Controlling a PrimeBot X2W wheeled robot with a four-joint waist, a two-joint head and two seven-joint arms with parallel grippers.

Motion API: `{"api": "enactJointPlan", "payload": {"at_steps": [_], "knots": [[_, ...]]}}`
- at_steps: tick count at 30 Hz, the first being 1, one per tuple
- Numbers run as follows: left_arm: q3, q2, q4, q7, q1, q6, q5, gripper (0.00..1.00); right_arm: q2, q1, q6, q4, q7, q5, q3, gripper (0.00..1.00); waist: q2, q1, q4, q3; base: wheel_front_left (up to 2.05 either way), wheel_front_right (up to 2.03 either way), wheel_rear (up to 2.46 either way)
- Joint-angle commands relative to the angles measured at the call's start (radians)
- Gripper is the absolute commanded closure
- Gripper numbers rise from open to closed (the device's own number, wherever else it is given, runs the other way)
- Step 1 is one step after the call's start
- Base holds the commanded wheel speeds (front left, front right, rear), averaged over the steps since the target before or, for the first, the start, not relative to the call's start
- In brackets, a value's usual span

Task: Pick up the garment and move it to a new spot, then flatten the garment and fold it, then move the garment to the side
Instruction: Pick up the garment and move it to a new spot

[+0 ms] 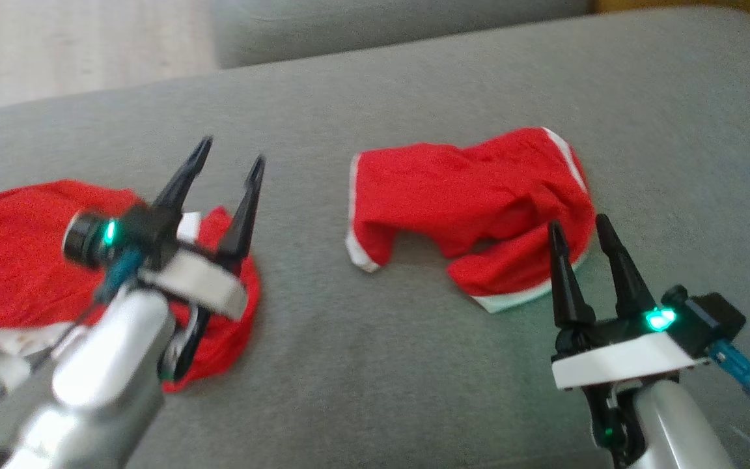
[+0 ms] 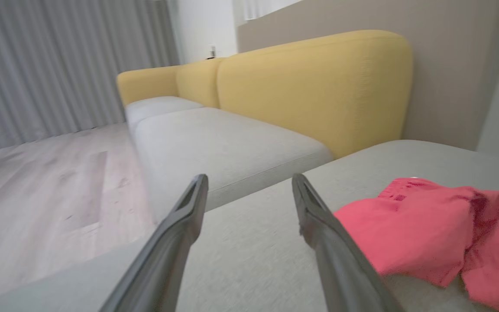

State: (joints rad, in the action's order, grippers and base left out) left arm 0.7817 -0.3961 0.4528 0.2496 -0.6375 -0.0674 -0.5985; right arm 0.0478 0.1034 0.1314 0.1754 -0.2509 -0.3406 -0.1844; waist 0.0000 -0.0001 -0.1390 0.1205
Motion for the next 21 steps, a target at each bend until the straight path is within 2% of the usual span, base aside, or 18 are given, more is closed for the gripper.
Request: {"api": "enactJointPlan", "payload": {"at_steps": [1,6,10,15,21], "knots": [[-0.066,-0.043,-0.067,0.011,0.017,-0.022,0.003,0.00,0.002,-0.010,-0.001,-0.033,-0.011,0.007,-0.017,0.00,0.0000,0.0001,0.083,-0.058,0.00,0.00,0.00],[-0.155,-0.056,-0.228,0.012,0.221,-0.095,0.029,0.00,0.002,-0.036,-0.001,-0.030,-0.011,0.022,0.001,0.00,0.0000,0.0001,0.133,-0.077,0.00,0.00,0.00],[-0.219,-0.003,-0.315,0.012,0.352,-0.136,0.060,0.00,0.002,-0.049,-0.001,-0.031,-0.011,0.027,0.006,0.00,0.0000,0.0001,0.152,-0.084,0.00,0.00,0.00],[-0.289,0.070,-0.364,0.012,0.456,-0.136,0.115,0.00,0.002,-0.069,-0.001,-0.028,-0.011,0.025,0.009,0.00,0.0000,0.0001,0.150,-0.095,0.00,0.00,0.00],[-0.365,0.135,-0.358,0.012,0.500,-0.099,0.166,0.00,0.002,-0.074,-0.001,-0.022,-0.011,0.027,-0.001,0.00,0.0000,0.0001,0.140,-0.107,0.00,0.00,0.00]]}}
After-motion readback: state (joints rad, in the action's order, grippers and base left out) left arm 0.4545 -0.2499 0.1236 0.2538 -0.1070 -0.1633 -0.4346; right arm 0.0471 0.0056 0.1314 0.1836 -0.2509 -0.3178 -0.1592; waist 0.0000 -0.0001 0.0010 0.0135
